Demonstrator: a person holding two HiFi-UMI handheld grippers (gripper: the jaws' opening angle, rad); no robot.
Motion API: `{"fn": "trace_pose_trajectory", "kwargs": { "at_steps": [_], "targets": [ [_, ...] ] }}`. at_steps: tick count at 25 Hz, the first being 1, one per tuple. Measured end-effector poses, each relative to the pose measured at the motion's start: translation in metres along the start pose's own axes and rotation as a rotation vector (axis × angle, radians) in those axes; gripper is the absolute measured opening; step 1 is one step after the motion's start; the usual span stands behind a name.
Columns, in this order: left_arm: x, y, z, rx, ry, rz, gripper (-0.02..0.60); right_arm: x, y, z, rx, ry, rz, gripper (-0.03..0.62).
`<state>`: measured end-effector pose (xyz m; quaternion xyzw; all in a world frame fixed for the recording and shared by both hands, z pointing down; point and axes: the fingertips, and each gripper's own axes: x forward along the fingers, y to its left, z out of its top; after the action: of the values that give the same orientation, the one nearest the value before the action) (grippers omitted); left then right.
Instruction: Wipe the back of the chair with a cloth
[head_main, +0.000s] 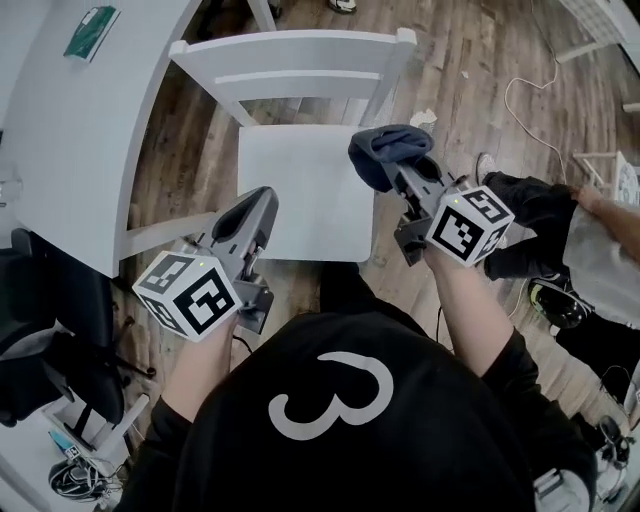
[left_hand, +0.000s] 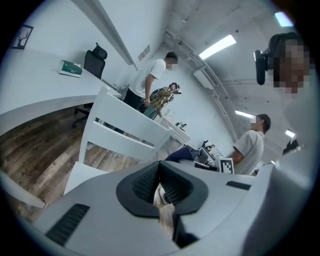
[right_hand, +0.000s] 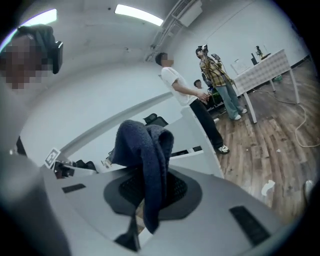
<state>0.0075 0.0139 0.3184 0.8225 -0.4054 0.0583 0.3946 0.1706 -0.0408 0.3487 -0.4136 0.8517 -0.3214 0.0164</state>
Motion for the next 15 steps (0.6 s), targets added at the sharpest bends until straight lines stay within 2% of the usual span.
{"fn": "trace_pose_trajectory", "kwargs": {
  "at_steps": [5, 9, 15],
  "targets": [
    [-0.053, -0.049, -0.002, 0.103, -0.019, -0.088, 0.014, -0.058, 0.097, -0.003, -0.043, -0.040, 0.130, 0.052],
    [-0.115, -0.082, -0.006, 0.201, -0.070, -0.167, 0.014, -0.096, 0.170, -0.010, -0.099, -0.084, 0.187, 0.052],
    [-0.219, -0.113, -0.026, 0.247, -0.128, -0.213, 0.014, -0.156, 0.276, -0.033, -0.131, -0.119, 0.231, 0.052]
  ]
}}
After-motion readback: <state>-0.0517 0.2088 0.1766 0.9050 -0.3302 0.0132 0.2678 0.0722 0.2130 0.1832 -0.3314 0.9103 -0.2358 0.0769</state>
